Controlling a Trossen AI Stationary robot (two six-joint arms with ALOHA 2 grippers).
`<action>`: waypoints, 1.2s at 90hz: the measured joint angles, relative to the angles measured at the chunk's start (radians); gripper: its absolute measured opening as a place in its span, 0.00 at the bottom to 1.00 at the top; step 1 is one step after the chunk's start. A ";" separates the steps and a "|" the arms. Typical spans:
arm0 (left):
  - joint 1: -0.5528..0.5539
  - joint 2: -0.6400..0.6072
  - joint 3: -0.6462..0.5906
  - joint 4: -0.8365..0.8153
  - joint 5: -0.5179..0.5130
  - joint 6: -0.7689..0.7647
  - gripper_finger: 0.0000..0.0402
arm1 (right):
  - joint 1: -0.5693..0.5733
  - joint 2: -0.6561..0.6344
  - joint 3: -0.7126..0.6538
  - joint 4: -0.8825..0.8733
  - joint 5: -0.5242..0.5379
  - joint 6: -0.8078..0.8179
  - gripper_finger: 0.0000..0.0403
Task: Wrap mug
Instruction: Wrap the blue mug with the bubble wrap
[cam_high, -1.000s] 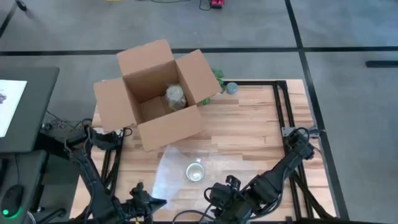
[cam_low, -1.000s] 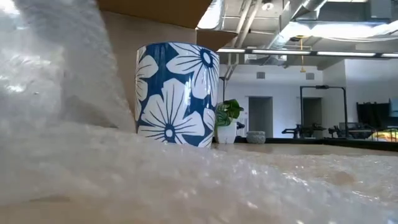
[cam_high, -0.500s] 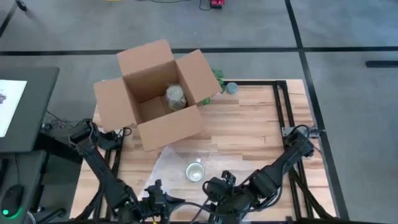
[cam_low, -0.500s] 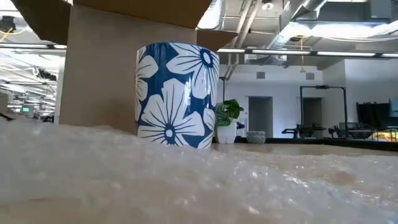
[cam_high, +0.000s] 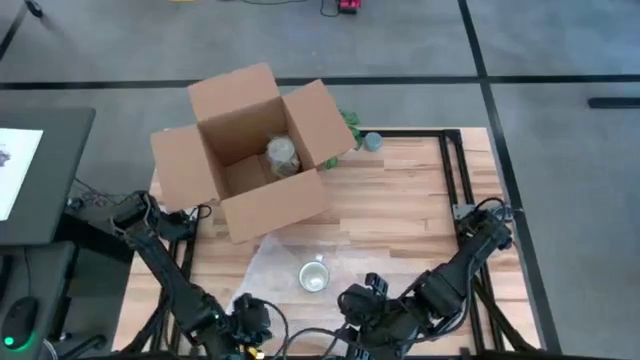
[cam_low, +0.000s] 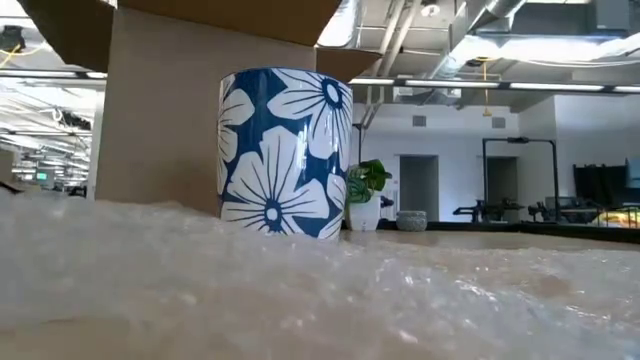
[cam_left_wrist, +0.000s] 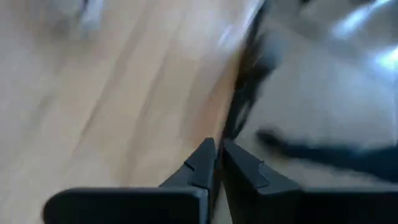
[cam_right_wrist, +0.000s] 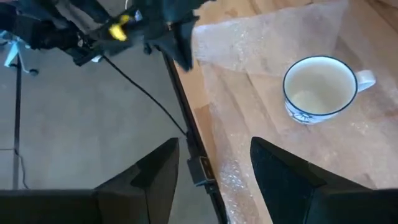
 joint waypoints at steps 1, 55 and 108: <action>-0.002 0.000 -0.004 -0.003 0.006 -0.001 0.06 | 0.000 0.001 0.000 -0.002 0.000 0.000 0.46; -0.075 0.000 -0.122 0.031 0.234 -0.153 0.33 | -0.001 0.002 0.000 -0.012 -0.004 -0.006 0.46; -0.089 0.087 -0.208 0.025 0.108 0.065 0.43 | -0.002 0.002 0.000 -0.014 -0.008 0.002 0.46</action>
